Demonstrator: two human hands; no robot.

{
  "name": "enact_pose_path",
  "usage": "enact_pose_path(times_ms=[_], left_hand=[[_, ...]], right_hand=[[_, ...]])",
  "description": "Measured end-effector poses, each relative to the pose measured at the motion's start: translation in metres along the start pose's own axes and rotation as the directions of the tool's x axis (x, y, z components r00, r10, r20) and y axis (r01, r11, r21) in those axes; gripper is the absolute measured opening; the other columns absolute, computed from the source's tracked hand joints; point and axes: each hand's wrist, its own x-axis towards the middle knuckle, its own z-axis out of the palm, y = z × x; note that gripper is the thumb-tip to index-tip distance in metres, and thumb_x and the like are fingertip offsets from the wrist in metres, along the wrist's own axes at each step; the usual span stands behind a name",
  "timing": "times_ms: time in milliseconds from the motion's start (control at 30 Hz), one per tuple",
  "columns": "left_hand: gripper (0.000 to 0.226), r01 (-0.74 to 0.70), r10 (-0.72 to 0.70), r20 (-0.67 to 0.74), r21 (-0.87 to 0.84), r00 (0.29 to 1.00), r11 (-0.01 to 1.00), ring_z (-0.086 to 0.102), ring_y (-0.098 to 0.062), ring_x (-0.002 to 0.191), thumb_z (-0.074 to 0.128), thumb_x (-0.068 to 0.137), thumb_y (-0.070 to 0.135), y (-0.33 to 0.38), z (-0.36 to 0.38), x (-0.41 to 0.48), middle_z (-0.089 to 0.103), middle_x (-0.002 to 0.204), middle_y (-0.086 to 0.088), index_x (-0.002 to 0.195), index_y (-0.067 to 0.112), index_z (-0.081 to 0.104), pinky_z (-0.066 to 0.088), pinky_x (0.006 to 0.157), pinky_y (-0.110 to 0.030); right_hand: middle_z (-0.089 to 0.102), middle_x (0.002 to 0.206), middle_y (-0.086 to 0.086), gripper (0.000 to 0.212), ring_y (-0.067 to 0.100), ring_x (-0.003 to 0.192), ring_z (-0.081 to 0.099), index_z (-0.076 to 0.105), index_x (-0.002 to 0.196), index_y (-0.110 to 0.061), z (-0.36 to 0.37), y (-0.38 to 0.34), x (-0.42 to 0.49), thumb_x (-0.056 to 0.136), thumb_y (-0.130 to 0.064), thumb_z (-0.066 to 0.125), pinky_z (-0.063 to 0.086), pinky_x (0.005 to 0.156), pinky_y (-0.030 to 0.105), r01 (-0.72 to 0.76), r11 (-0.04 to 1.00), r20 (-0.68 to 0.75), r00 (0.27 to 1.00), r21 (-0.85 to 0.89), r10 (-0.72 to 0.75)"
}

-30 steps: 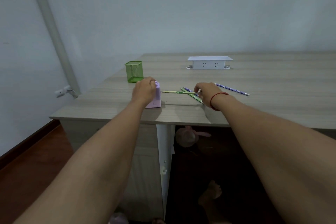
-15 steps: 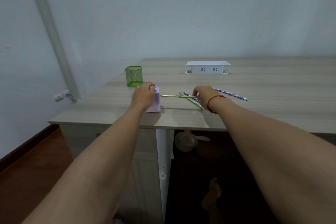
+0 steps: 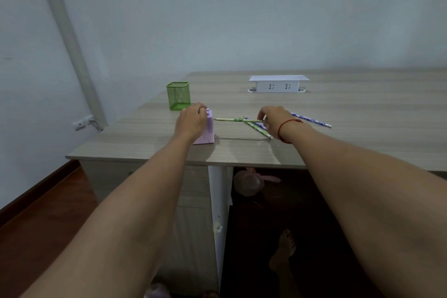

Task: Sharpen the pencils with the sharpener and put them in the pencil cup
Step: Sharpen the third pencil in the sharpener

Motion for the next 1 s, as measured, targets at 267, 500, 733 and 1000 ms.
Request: enact_pose_path(times_ms=[267, 500, 733, 1000], left_hand=[[0.035, 0.010, -0.010, 0.001, -0.003, 1.000, 1.000, 0.057, -0.031, 0.102, 0.032, 0.095, 0.015, 0.001, 0.000, 0.000, 0.065, 0.114, -0.014, 0.109, 0.008, 0.064, 0.046, 0.084, -0.039], [0.042, -0.006, 0.006, 0.007, 0.007, 1.000, 1.000, 0.058, -0.030, 0.101, 0.029, 0.091, 0.021, 0.006, -0.004, -0.006, 0.066, 0.113, -0.014, 0.109, 0.008, 0.065, 0.047, 0.084, -0.038], [0.047, -0.031, 0.030, 0.011, 0.061, 0.999, 0.998, 0.058, -0.033, 0.102, 0.026, 0.086, 0.026, 0.007, -0.005, -0.006, 0.066, 0.113, -0.015, 0.109, 0.011, 0.064, 0.047, 0.085, -0.039], [0.033, -0.036, 0.047, -0.043, 0.227, 0.998, 0.973, 0.058, -0.028, 0.100, 0.031, 0.097, 0.015, 0.002, 0.003, 0.005, 0.068, 0.108, -0.010, 0.111, 0.014, 0.060, 0.033, 0.088, -0.036]], right_hand=[[0.061, 0.124, 0.011, 0.033, 0.029, 0.109, 0.059, 0.062, 0.117, -0.014, 0.001, 0.003, -0.001, 0.091, 0.002, 0.049, 0.048, 0.089, 0.034, 0.017, 1.000, 0.008, 1.000, 0.003, -0.017], [0.062, 0.121, 0.011, 0.026, 0.029, 0.108, 0.059, 0.064, 0.114, -0.014, 0.007, -0.008, 0.008, 0.093, -0.004, 0.052, 0.044, 0.082, 0.028, 0.063, 0.997, -0.020, 0.998, 0.048, -0.062], [0.065, 0.117, 0.010, 0.029, 0.030, 0.112, 0.055, 0.065, 0.118, -0.016, 0.015, -0.021, 0.013, 0.101, -0.018, 0.042, 0.043, 0.092, 0.032, 0.108, 0.993, -0.038, 0.994, 0.045, -0.106], [0.065, 0.119, 0.009, 0.027, 0.028, 0.113, 0.056, 0.064, 0.119, -0.012, 0.010, -0.028, 0.027, 0.101, -0.015, 0.044, 0.041, 0.092, 0.031, 0.150, 0.988, -0.006, 0.989, 0.034, -0.150]])
